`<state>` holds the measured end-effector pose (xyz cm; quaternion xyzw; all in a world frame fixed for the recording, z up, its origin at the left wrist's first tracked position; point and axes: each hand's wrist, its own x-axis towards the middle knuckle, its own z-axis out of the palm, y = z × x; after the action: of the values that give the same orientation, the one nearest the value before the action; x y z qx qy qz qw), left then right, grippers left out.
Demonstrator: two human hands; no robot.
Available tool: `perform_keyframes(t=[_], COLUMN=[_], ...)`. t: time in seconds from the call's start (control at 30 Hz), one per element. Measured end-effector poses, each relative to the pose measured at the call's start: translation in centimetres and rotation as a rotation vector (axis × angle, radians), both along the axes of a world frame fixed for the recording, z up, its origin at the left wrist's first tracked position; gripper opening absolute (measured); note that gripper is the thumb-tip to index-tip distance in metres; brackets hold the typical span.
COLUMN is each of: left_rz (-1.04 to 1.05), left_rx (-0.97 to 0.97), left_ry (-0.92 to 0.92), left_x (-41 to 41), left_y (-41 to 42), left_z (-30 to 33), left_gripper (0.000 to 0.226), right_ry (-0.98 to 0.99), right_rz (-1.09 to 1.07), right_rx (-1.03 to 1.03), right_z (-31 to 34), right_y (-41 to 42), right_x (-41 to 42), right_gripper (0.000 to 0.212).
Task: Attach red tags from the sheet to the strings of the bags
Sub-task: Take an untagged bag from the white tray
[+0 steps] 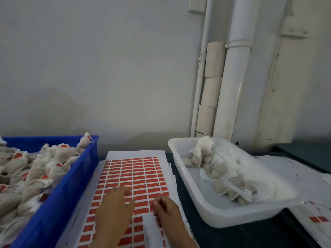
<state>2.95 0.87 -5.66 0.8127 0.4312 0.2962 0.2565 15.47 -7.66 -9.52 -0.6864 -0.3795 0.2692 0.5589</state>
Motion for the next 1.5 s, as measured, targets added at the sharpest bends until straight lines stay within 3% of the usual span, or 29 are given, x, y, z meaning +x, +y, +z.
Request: perform_keyframes(t=[0.1,0.3,0.6,0.73,0.8,0.93,1.03,1.27,1.37,1.5], left_rz=[0.100,0.091,0.035,0.039,0.045,0.046,0.038,0.058,0.066,0.064], left_rx=[-0.023,-0.086,-0.092,-0.069,-0.057,-0.029,-0.009,0.020,0.043,0.063], left_ry=[0.170,0.159,0.205,0.203,0.209,0.187,0.163,0.111,0.108,0.102], left_x=[0.0,0.8,1.5,1.7,1.7,1.8,1.8,1.9,1.9,2.0], left_y=[-0.2,0.6,2.8,3.3,3.4,3.6,3.6,3.6,3.8,3.9], left_z=[-0.7,-2.1,-3.2,-3.8,-4.1,-4.6,-4.7,-5.4,-5.7,-5.7], left_gripper=[0.020,0.010,0.009,0.008,0.008,0.006,0.005,0.007,0.008,0.010], right_ry=[-0.077,-0.174,-0.018,-0.125,-0.251,-0.522,-0.561,-0.428,-0.479,-0.686], right_rz=[-0.007,-0.076,-0.365,-0.507,-0.514,-0.517,-0.461,-0.569,-0.718,-0.711], right_rx=[-0.028,0.026,0.103,-0.032,-0.199,-0.556,-0.611,-0.445,-0.387,-0.292], right_z=[0.4,3.7,12.1,10.0,8.3,5.5,4.9,4.4,4.8,6.5], right_y=[0.2,2.1,6.2,6.9,6.7,6.7,7.2,7.9,6.9,5.9], right_x=[-0.1,-0.1,10.3,16.4,18.6,21.5,22.6,23.8,24.3,23.9], right_gripper=[0.018,0.011,0.025,0.023,0.019,0.032,0.034,0.026,0.024,0.019])
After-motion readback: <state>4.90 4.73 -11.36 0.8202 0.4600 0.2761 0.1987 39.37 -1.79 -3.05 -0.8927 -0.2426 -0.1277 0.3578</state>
